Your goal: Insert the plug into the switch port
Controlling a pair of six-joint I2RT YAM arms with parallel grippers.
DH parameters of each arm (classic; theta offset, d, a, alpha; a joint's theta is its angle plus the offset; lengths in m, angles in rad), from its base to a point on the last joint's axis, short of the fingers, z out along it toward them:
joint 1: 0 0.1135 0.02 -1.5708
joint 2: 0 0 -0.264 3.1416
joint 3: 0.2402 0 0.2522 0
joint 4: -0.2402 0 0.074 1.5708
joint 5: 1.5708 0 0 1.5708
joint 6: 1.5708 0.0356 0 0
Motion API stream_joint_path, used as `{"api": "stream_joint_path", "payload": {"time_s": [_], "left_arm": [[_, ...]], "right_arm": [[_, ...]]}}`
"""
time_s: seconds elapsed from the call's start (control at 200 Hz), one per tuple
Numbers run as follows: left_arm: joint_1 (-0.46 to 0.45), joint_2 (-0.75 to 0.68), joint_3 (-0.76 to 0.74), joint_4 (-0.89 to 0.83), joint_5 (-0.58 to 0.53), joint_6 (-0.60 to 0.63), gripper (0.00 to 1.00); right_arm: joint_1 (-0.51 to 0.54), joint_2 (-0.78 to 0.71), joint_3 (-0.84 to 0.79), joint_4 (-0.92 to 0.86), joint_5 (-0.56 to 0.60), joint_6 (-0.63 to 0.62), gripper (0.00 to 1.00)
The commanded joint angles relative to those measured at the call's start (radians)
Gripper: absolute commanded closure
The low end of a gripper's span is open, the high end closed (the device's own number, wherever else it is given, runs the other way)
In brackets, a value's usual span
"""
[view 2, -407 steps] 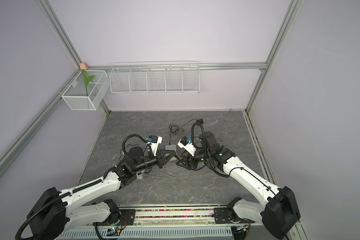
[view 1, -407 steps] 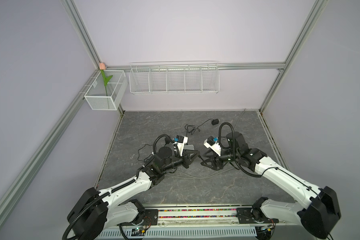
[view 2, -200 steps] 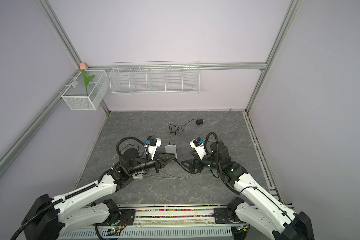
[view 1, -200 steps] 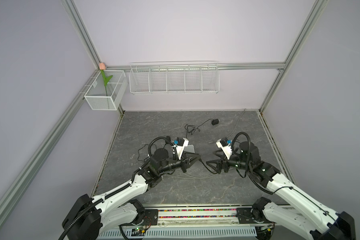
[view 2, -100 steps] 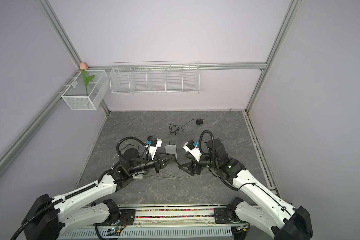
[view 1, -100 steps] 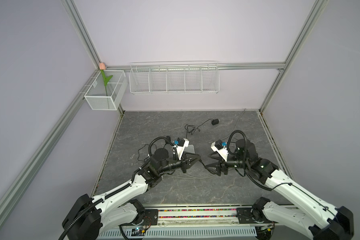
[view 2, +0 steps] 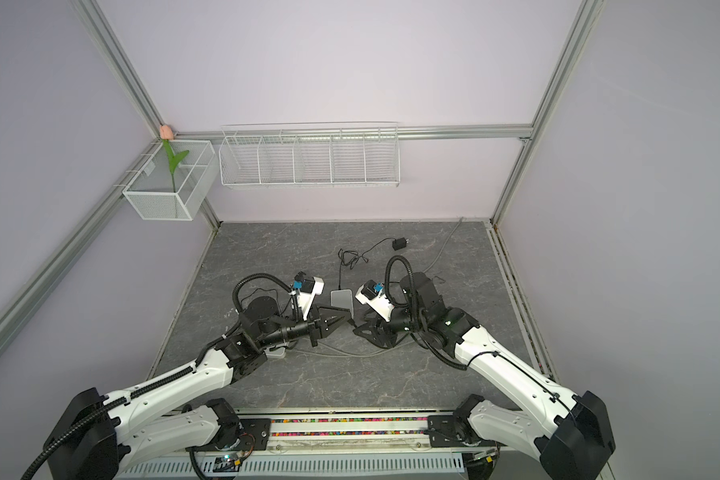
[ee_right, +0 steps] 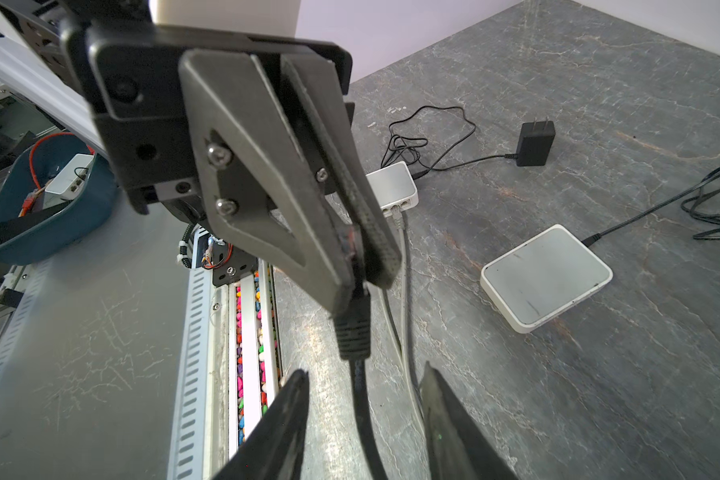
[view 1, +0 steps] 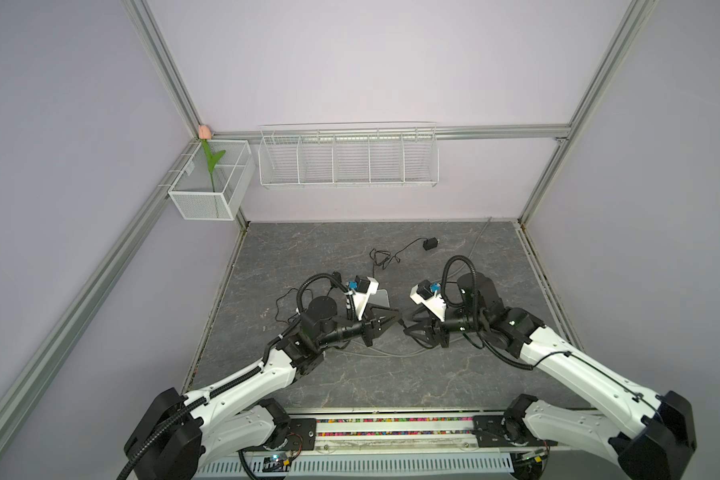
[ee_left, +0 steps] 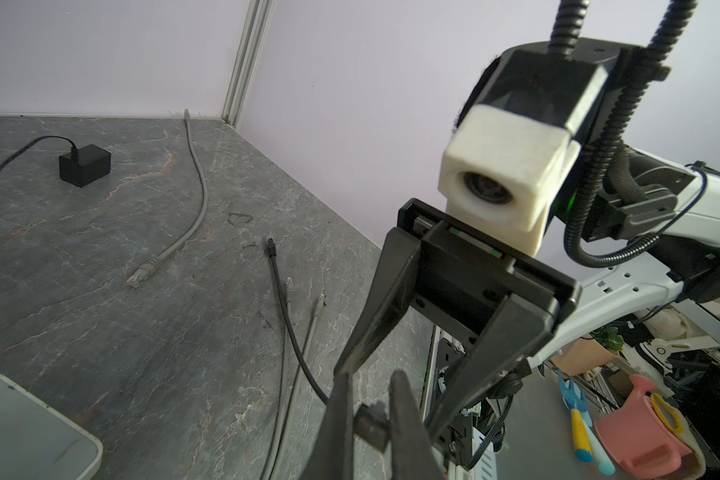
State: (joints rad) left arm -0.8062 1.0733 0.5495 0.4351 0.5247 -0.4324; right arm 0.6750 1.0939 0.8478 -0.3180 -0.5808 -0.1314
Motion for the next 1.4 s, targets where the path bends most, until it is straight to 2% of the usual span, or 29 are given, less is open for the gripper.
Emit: {"api": "stream_joint_path", "payload": {"time_s": [0.0,0.235,0.4,0.535,0.815,0.955,1.1,1.18,1.235,1.395], "left_arm": [[-0.005,-0.014,0.018,0.011,0.01,0.009,1.0],[-0.005,-0.016,0.017,0.009,0.009,0.011,1.0],[-0.005,-0.013,0.02,0.012,0.012,0.01,1.0],[-0.005,-0.015,0.02,0.012,0.017,0.009,1.0],[-0.005,-0.027,0.018,0.009,0.02,0.009,1.0],[-0.005,-0.029,0.013,0.011,0.018,0.01,1.0],[-0.005,-0.03,0.014,-0.012,0.006,0.014,1.0],[-0.004,-0.041,0.015,-0.053,-0.027,0.021,0.79],[-0.004,-0.061,0.014,-0.099,-0.069,0.032,0.69],[0.019,-0.134,0.018,-0.331,-0.424,-0.022,0.55]], "right_arm": [[0.01,0.008,0.023,0.008,-0.015,-0.028,0.54],[0.018,0.013,0.02,0.023,-0.043,-0.031,0.67],[0.027,0.02,0.02,0.029,-0.041,-0.03,0.68],[0.031,0.024,0.023,0.037,-0.031,-0.027,0.74],[0.039,0.057,0.055,0.034,-0.019,-0.022,0.93],[0.041,0.061,0.06,0.032,-0.004,-0.018,0.93],[0.042,0.033,0.061,0.029,0.065,-0.023,0.93],[0.042,0.024,0.077,-0.012,0.155,-0.05,0.93],[0.043,0.027,0.099,-0.06,0.252,-0.083,0.93],[0.042,0.073,0.168,-0.163,0.592,-0.2,0.93]]}}
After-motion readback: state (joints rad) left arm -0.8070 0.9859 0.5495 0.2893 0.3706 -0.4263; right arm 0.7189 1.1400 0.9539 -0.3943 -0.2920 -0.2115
